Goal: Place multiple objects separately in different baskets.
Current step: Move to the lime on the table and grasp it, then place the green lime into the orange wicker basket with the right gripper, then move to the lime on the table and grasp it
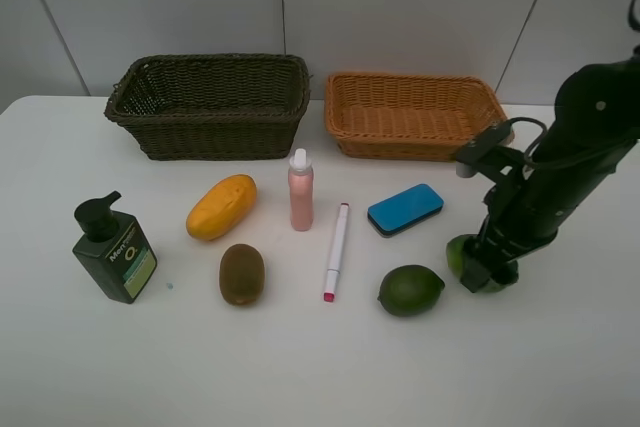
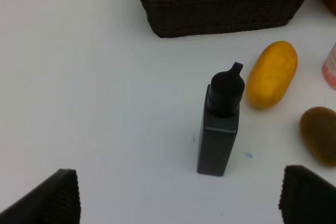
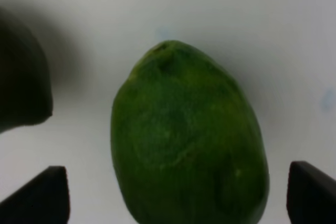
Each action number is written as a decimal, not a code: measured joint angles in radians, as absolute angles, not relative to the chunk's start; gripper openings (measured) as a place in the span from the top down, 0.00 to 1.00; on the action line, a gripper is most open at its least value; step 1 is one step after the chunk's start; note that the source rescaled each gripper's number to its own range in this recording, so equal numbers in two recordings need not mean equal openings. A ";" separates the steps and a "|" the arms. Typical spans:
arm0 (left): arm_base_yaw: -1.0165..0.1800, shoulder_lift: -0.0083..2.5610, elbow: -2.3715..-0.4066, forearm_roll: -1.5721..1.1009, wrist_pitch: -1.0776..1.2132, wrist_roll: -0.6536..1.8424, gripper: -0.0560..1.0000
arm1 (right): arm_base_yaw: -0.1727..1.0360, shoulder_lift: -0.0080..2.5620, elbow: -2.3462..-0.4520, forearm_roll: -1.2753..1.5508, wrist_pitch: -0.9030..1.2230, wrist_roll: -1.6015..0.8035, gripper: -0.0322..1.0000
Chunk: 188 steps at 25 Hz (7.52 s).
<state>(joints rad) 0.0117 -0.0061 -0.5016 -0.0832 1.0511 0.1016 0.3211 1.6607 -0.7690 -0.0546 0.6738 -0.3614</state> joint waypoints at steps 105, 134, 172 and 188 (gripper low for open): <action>0.012 -0.006 -0.502 -0.083 1.051 0.102 0.00 | 0.112 2.160 -1.594 -0.107 0.563 -0.053 0.01; 0.012 -0.006 -0.502 -0.083 1.051 0.102 0.00 | 0.405 1.588 -1.281 -0.038 1.183 -0.197 0.01; 0.012 -0.006 -0.502 -0.083 1.051 0.102 0.00 | 0.775 1.718 -0.764 -0.156 0.546 -0.417 0.01; 0.012 -0.006 -0.502 -0.083 1.051 0.102 0.00 | 0.775 1.739 -0.764 -0.156 0.508 -0.417 0.15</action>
<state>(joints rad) 0.0117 -0.0061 -0.5016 -0.0832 1.0511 0.1016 0.7754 1.7386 -0.7638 -0.1556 0.5079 -0.4173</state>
